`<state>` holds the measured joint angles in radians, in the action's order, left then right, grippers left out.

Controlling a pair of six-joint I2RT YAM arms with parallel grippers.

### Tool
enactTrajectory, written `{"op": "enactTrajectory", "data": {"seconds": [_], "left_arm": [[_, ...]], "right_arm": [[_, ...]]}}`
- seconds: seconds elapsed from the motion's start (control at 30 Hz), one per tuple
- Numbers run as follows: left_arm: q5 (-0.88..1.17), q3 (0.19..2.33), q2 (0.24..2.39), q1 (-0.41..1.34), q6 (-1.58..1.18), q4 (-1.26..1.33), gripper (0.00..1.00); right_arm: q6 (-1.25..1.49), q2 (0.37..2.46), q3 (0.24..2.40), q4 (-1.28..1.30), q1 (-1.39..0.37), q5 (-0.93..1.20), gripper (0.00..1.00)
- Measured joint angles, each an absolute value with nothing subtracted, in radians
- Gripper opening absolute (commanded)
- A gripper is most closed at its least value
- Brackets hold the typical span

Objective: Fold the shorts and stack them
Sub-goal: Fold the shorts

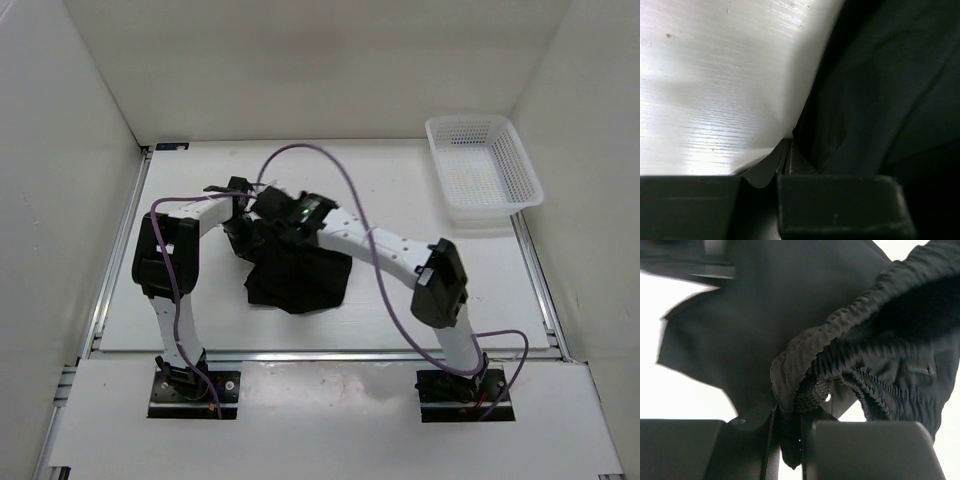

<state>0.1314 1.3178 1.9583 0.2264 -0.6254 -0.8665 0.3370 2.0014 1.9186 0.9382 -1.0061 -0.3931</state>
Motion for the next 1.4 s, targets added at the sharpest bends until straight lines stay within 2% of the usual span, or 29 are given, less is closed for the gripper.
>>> {"op": "enactTrajectory", "data": {"seconds": [0.03,0.07,0.13,0.17,0.2,0.23,0.4,0.47,0.5,0.57,0.6,0.67,0.7,0.73,0.83,0.87,0.93,1.03,1.07,1.13,1.23,1.3,1.4], "left_arm": [[0.131,1.317,1.958,0.225,-0.625,-0.866,0.11],[0.132,1.315,1.958,0.220,-0.625,-0.863,0.25],[0.139,1.300,1.947,0.211,-0.621,-0.854,0.54],[0.146,1.288,1.936,0.200,-0.619,-0.851,0.87],[0.151,1.273,1.920,0.184,-0.614,-0.851,0.95],[0.156,1.261,1.901,0.162,-0.612,-0.858,1.00],[0.149,1.224,1.824,0.014,-0.572,-0.886,1.00],[0.141,1.230,1.805,-0.033,-0.558,-0.899,0.96],[0.137,1.241,1.800,-0.047,-0.552,-0.912,0.94],[0.123,1.267,1.789,-0.058,-0.539,-0.929,0.86],[0.116,1.281,1.785,-0.058,-0.534,-0.938,0.84],[0.093,1.313,1.773,-0.055,-0.522,-0.955,0.79],[0.080,1.328,1.765,-0.054,-0.518,-0.963,0.70],[0.064,1.339,1.753,-0.052,-0.515,-0.969,0.65],[0.023,1.352,1.708,-0.051,-0.497,-0.987,0.50],[0.017,1.352,1.691,-0.049,-0.492,-0.995,0.50],[0.014,1.351,1.661,-0.039,-0.476,-1.000,0.50],[0.031,1.329,1.628,0.012,-0.452,-0.986,0.97],[0.044,1.310,1.621,0.034,-0.445,-0.979,1.00],[0.070,1.272,1.623,0.070,-0.440,-0.965,1.00],[0.110,1.229,1.662,0.096,-0.437,-0.950,0.98],[0.125,1.221,1.707,0.097,-0.439,-0.936,0.88],[0.145,1.230,1.785,0.105,-0.438,-0.911,0.40]], "right_arm": [[0.309,2.042,1.968,0.933,-1.045,-0.399,0.00],[0.277,2.074,2.001,0.918,-1.084,-0.398,0.07],[0.215,2.096,2.013,0.896,-1.150,-0.389,0.57],[0.189,2.097,2.010,0.886,-1.179,-0.382,0.82],[0.175,2.089,1.996,0.860,-1.201,-0.377,0.92],[0.153,2.068,1.961,0.823,-1.222,-0.369,0.99],[0.129,1.866,1.715,0.698,-1.213,-0.353,0.99],[0.149,1.769,1.634,0.657,-1.174,-0.354,0.99],[0.158,1.723,1.600,0.643,-1.155,-0.356,0.89],[0.191,1.637,1.540,0.609,-1.110,-0.356,0.77],[0.209,1.605,1.516,0.601,-1.088,-0.354,0.62],[0.256,1.552,1.463,0.580,-1.039,-0.330,0.50],[0.279,1.535,1.436,0.572,-1.013,-0.313,0.38],[0.308,1.524,1.407,0.569,-0.981,-0.284,0.35],[0.363,1.528,1.348,0.572,-0.899,-0.223,0.35],[0.377,1.536,1.335,0.577,-0.873,-0.203,0.36],[0.404,1.560,1.325,0.586,-0.837,-0.168,0.40],[0.431,1.595,1.325,0.588,-0.818,-0.123,0.49],[0.438,1.604,1.325,0.588,-0.816,-0.113,0.51],[0.448,1.618,1.326,0.588,-0.810,-0.092,0.58],[0.460,1.633,1.328,0.590,-0.800,-0.067,0.60],[0.466,1.636,1.328,0.594,-0.792,-0.060,0.60],[0.473,1.636,1.328,0.601,-0.779,-0.052,0.63]]}}
